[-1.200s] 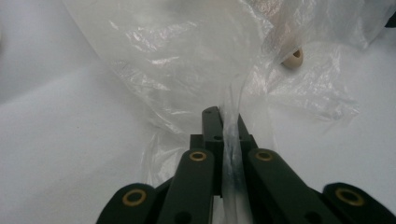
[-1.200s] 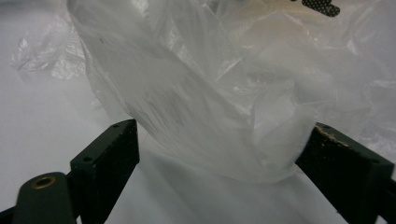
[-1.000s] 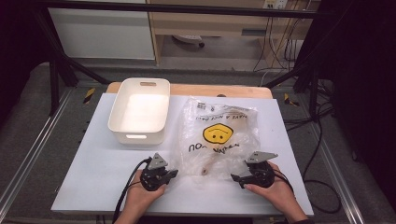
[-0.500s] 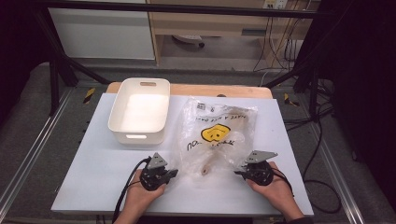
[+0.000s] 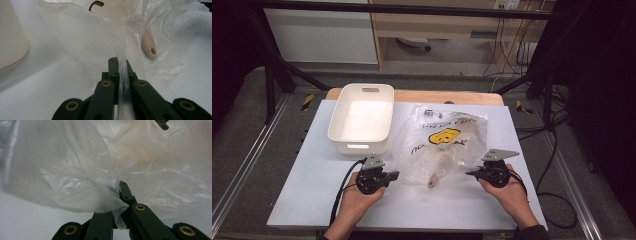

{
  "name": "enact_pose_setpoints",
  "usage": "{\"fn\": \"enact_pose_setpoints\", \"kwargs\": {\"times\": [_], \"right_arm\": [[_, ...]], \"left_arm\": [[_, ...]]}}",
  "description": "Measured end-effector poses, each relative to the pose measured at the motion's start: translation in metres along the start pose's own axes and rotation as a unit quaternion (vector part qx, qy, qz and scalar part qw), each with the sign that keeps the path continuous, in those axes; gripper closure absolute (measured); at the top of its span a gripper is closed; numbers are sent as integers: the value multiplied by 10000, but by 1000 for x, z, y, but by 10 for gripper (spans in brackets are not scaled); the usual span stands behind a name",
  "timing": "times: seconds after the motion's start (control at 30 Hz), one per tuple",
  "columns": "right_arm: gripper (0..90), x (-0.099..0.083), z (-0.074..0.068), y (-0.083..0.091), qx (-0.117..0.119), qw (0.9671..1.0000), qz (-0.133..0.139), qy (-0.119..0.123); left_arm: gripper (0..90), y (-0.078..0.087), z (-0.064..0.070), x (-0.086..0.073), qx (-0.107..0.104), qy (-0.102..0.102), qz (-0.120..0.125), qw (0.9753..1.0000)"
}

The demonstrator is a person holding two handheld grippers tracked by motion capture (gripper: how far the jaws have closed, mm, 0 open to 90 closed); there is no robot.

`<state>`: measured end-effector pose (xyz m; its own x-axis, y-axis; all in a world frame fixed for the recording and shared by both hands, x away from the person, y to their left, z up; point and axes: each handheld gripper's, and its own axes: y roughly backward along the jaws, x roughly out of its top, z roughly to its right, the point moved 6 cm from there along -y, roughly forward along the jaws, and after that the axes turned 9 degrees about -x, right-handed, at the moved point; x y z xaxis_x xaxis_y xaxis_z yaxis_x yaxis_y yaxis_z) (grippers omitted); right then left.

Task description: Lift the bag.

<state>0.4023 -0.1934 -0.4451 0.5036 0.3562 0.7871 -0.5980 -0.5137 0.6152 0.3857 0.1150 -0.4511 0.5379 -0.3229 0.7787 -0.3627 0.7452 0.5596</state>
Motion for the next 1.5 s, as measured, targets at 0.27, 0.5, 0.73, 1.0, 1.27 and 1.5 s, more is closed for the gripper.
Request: {"fn": "enact_pose_setpoints", "kwargs": {"times": [0.27,0.5,0.73,1.0,1.27,1.5], "right_arm": [[900,15,3,1,-51,10000,45,-37],[900,29,4,7,-26,9999,131,-43],[900,47,6,15,-31,9998,213,18],[900,66,13,26,-87,9995,313,-22],[900,82,27,33,-53,9989,393,-252],[900,102,40,42,-118,9981,499,-348]], "left_arm": [[899,5,-3,14,-47,31,94,9999],[900,14,-5,34,-83,-10,154,9998],[900,25,-7,56,-97,-50,263,9996],[900,34,-11,76,-104,-62,355,9993],[900,44,-15,103,-166,-50,432,9989],[900,54,-23,124,-155,35,479,9987]]}}
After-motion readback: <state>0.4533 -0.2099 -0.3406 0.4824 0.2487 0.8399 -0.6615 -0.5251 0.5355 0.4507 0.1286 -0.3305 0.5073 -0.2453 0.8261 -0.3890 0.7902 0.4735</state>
